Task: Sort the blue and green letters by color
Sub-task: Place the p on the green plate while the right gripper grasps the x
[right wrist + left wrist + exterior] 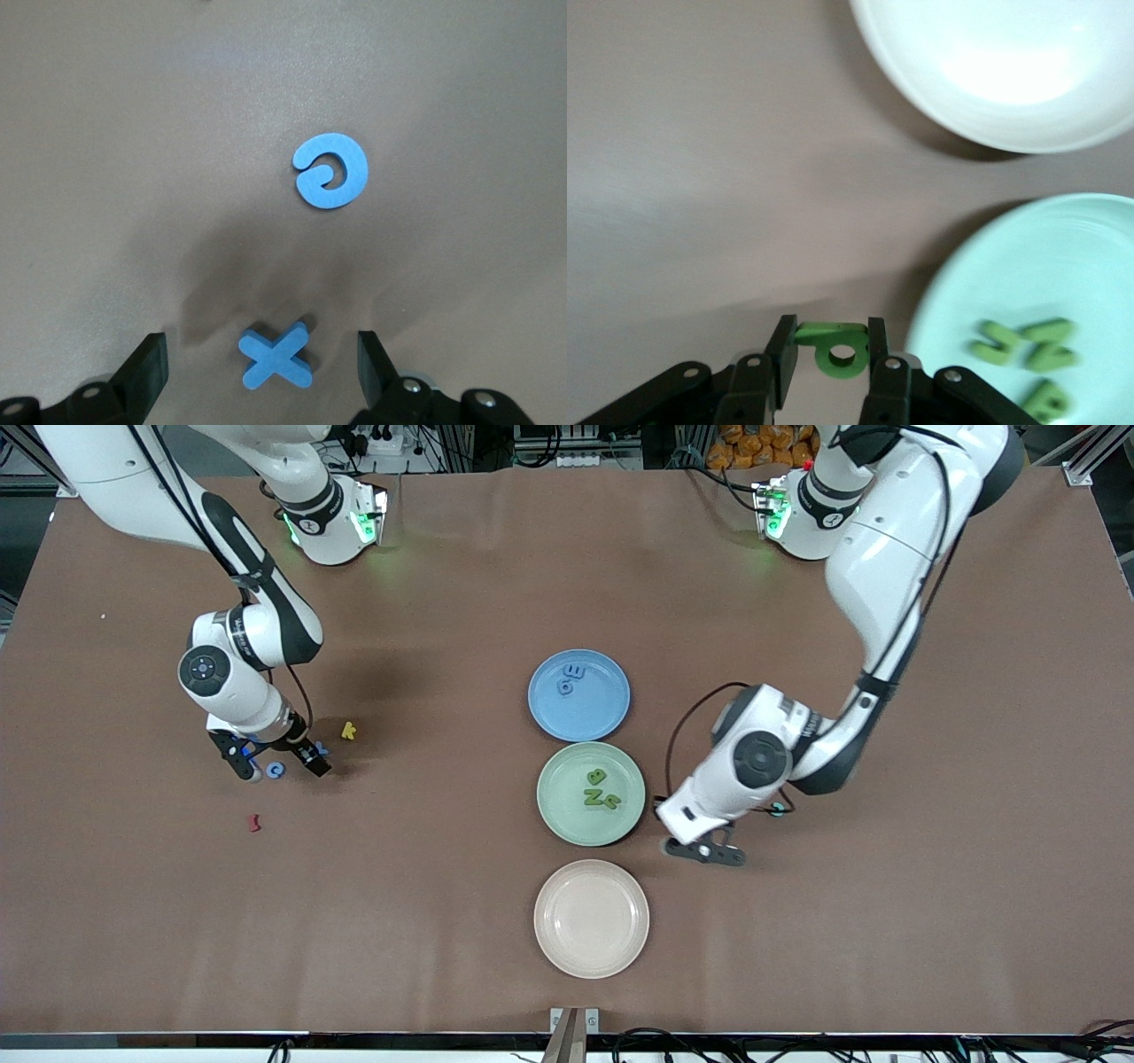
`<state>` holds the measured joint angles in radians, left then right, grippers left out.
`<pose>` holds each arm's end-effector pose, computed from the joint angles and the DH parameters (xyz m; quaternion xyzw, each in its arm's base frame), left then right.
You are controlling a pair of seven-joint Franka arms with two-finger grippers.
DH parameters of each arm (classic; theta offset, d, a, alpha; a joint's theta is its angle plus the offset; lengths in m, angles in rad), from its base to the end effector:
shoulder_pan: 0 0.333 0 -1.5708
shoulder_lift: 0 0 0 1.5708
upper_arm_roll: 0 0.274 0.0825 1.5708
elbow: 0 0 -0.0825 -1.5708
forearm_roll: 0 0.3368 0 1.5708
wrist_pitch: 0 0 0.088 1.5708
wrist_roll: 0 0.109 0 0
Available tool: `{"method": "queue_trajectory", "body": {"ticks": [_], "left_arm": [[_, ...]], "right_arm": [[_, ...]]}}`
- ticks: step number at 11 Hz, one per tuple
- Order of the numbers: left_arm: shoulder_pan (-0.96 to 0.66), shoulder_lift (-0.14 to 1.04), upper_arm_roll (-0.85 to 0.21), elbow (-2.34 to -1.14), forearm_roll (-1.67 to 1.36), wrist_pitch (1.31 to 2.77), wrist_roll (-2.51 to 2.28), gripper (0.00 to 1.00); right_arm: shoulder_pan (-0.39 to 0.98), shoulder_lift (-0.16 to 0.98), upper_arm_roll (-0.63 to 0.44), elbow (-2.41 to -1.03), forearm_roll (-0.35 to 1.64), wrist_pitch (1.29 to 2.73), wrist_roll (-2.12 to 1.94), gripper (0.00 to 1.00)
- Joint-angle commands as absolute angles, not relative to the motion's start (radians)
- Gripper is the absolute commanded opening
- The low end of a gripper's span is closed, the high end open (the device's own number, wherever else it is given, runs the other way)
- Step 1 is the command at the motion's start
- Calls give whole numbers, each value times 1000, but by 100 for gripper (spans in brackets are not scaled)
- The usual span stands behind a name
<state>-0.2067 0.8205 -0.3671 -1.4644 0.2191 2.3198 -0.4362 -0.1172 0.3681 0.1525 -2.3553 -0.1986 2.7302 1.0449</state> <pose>0.5804 -0.3187 0.2213 0.9946 -0.0798 0.0177 0.0637 0.4759 0.0278 0.1785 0.9133 -0.4070 0.0133 0.0071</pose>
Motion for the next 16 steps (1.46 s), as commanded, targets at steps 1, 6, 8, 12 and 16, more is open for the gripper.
{"method": "queue_trajectory", "body": {"ticks": [1,6,8,12,16], "left_arm": [[-305,808,-351,-1433,215,2350,-558,0],[-454,825,-302,-1442,226,2411,-770,40],[-448,816,-301,-1447,232,2410,-827,100],[-417,755,-266,-1447,239,2393,-819,100],[-393,641,-238,-1445,333,2264,-799,100]], "right_arm": [[-137,359,166,-2385,-222,2757,1046,57],[-133,373,166,-2391,-222,2781,1045,24],[-135,373,166,-2388,-224,2778,1040,19],[-135,348,169,-2343,-222,2720,821,14],[-76,347,233,-2246,-219,2585,758,13]]}}
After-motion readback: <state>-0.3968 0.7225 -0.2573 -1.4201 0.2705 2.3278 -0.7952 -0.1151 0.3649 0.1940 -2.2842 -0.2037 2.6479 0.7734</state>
